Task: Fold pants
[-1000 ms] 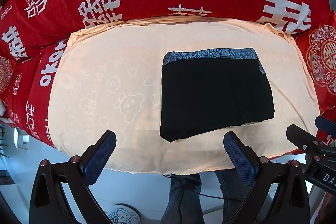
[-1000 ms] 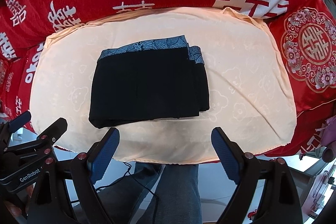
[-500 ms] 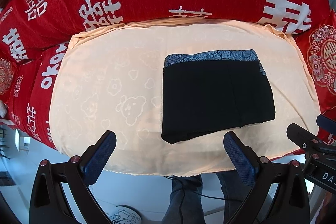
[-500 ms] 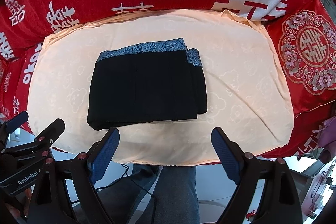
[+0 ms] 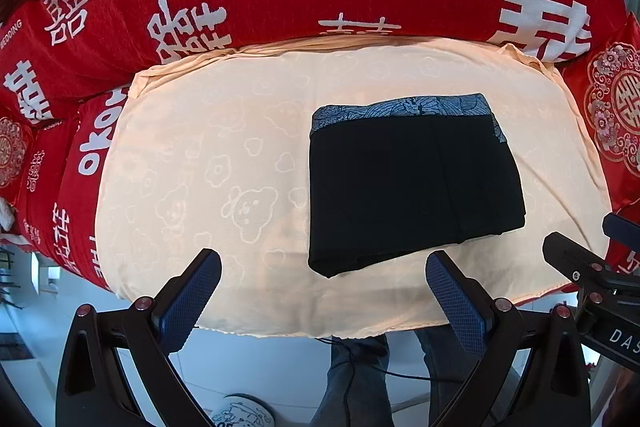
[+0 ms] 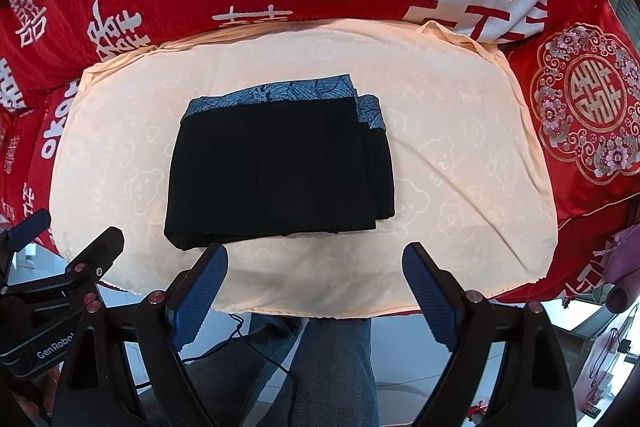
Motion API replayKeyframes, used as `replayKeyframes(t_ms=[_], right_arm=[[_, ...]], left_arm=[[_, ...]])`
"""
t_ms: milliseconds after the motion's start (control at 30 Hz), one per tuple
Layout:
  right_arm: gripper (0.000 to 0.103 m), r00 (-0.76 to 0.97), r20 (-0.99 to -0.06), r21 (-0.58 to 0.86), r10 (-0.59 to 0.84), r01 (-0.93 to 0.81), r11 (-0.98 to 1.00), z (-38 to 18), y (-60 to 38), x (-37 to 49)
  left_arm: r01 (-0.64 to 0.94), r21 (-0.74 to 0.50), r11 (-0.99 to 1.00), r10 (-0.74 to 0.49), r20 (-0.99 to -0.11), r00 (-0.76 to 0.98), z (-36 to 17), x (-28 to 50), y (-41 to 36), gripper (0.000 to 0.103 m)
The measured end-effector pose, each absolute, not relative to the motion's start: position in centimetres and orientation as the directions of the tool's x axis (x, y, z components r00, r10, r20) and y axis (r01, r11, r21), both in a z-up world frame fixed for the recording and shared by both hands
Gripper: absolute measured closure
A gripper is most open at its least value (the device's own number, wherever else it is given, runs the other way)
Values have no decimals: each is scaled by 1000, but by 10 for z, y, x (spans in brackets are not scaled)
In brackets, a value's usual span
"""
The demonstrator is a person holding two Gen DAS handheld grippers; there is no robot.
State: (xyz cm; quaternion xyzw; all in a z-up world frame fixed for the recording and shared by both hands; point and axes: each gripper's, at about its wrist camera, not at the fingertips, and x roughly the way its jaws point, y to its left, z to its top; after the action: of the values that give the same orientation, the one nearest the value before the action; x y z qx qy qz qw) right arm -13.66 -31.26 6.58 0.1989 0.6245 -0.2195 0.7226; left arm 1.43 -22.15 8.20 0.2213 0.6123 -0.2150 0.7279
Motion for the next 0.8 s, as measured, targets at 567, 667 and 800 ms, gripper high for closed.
replayKeyframes(t_ms=[567, 667, 800], right_arm=[[12, 119, -991, 11, -68, 563, 826, 65, -313, -134], [12, 118, -991, 12, -65, 560, 828, 64, -314, -132], [12, 116, -991, 13, -62, 556, 831, 62, -313, -131]], left_arm=[[586, 52, 809, -48, -987, 154, 81, 17, -221, 0], [581, 45, 813, -50, -988, 146, 80, 17, -220, 0], [577, 41, 816, -53, -988, 146, 80, 17, -221, 0]])
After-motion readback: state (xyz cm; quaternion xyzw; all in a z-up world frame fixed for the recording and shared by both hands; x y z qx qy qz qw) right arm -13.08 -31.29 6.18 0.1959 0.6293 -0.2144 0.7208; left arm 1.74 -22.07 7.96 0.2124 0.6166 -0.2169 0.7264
